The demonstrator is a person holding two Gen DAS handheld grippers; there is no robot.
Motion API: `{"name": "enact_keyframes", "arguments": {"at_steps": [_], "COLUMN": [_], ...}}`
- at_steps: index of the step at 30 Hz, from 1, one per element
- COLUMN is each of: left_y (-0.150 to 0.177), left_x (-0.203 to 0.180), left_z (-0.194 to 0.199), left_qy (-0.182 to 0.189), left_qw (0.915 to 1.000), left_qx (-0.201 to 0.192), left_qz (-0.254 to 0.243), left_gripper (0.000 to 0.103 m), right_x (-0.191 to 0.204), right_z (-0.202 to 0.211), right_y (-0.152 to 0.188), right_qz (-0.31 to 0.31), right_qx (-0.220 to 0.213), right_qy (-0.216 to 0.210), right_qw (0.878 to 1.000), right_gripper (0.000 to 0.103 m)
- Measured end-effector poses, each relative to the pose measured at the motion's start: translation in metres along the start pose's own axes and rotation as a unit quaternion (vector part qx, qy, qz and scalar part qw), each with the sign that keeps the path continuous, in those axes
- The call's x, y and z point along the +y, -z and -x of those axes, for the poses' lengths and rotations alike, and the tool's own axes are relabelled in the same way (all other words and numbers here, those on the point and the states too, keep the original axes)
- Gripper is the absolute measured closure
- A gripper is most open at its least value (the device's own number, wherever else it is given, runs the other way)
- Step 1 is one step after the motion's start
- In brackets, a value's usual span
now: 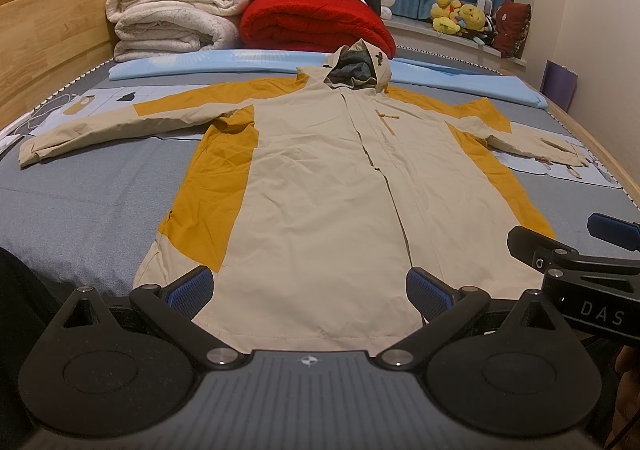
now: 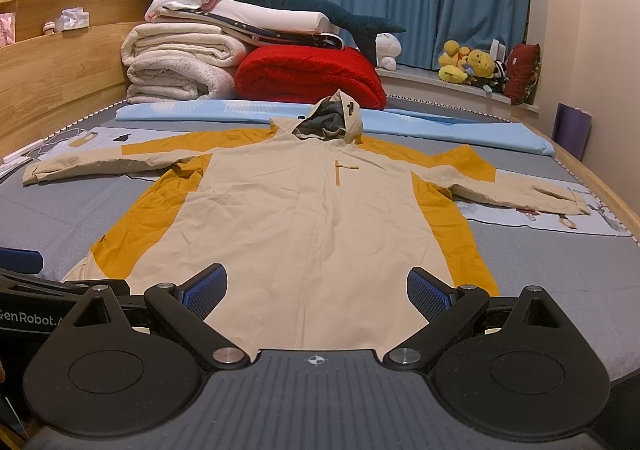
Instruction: Fold large clothes
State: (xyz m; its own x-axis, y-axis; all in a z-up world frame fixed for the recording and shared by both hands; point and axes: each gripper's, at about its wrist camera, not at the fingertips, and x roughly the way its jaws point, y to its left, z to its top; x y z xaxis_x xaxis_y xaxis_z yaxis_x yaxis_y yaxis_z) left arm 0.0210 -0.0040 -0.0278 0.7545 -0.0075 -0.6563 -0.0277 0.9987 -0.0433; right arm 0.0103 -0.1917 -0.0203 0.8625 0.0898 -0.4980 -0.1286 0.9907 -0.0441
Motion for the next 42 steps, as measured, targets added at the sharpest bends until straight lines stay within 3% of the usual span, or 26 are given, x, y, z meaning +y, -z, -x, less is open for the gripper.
{"name": "enact_keyframes", "arguments": {"at_steps": [23,25,28,33,38,42], "left_y": [0.0,-0.002,-0.009,-0.046,-0.092,-0.137], "left_x": [-0.002,-0.002,-0.002,0.006,0.014,0.038], "left_z": [0.003,0.008,0.017,0.033,0.033,-0.002], "left_qy": [0.001,0.0,-0.001,0.028,0.062,0.061], "left_qw": [0.9999,0.9996,0.9986,0.997,0.9904,0.9897], "left_qx": [-0.013,-0.023,-0.046,-0.071,-0.122,-0.129], "left_qz": [-0.009,-0.015,-0.027,-0.011,-0.021,-0.004], "left_gripper": [0.001,0.002,0.011,0.048,0.056,0.056], "right_x": [0.0,0.0,0.0,-0.007,-0.011,-0.022], "right_z": [-0.004,-0.004,-0.002,0.005,0.024,0.04], "right_y": [0.006,0.004,-0.001,-0.01,-0.021,-0.047], "right_qz": [0.008,0.016,0.042,0.002,0.005,0.03], "right_qx": [0.014,0.027,0.054,0.001,-0.082,-0.155], "right_qy": [0.019,0.03,0.056,0.038,0.052,0.066], "right_qw": [1.0,0.999,0.996,0.999,0.995,0.985], "right_gripper": [0.006,0.006,0.007,0.009,0.017,0.019]}}
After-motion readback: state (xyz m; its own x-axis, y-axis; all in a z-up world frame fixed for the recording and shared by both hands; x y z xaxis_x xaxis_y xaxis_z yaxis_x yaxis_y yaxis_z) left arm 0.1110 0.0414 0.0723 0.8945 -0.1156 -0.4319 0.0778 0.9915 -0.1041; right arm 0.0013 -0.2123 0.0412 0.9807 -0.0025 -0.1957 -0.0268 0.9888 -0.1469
